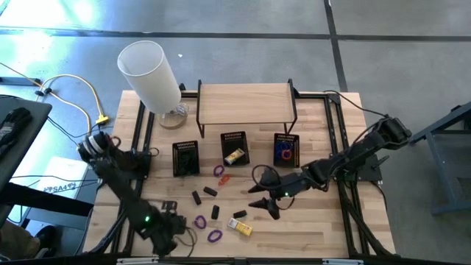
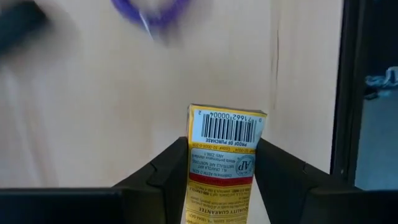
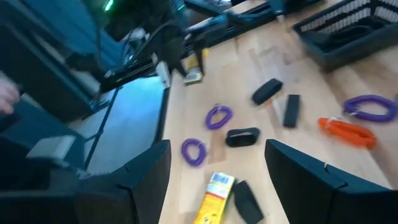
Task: Pick & Place Office Desk Supplies
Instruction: Put the yellow crayon box into the center black bin
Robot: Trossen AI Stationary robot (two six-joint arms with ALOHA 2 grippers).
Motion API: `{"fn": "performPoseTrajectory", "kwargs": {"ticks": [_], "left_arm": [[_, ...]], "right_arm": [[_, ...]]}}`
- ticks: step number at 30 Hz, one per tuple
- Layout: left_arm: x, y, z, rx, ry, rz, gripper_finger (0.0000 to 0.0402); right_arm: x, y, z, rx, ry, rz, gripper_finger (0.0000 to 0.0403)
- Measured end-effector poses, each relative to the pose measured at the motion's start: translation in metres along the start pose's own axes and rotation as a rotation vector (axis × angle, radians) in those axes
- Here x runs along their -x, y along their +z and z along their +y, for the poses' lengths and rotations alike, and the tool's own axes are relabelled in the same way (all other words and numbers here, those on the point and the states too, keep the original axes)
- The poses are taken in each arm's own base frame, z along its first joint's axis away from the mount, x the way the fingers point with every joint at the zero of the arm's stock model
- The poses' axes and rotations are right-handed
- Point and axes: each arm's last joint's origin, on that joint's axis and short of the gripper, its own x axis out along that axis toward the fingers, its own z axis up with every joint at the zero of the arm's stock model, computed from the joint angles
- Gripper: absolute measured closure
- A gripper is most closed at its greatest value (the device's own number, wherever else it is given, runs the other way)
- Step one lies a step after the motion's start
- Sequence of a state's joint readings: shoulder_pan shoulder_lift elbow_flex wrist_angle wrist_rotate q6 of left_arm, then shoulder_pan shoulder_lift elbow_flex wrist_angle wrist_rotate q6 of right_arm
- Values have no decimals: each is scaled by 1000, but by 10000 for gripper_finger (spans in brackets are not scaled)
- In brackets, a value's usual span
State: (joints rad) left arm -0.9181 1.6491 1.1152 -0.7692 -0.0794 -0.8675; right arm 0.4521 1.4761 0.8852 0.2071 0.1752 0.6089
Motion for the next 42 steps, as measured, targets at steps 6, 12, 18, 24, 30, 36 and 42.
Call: {"fn": "performPoseTrajectory", "kwargs": {"ticks": [6,12,18,24,30,36,42], "left_arm": [[31,43,41,-37,-21,-116,247],[61,91,83,-45,9,-221,247],[96,130,129,-148,166,-371,247],[111,149,178,-338,316,-409,246],[110,154,213,-675,374,-330,246],[93,168,241,-849,348,-313,246],[65,180,268,-843,359,-268,246]], "right_arm": [[5,-13,19,64,64,28,154],[10,-25,36,142,113,51,154],[12,-30,41,160,133,62,154],[12,-31,40,173,125,75,154],[12,-32,39,185,112,91,154],[12,-33,39,206,110,94,154],[12,-33,38,207,108,96,154]]}}
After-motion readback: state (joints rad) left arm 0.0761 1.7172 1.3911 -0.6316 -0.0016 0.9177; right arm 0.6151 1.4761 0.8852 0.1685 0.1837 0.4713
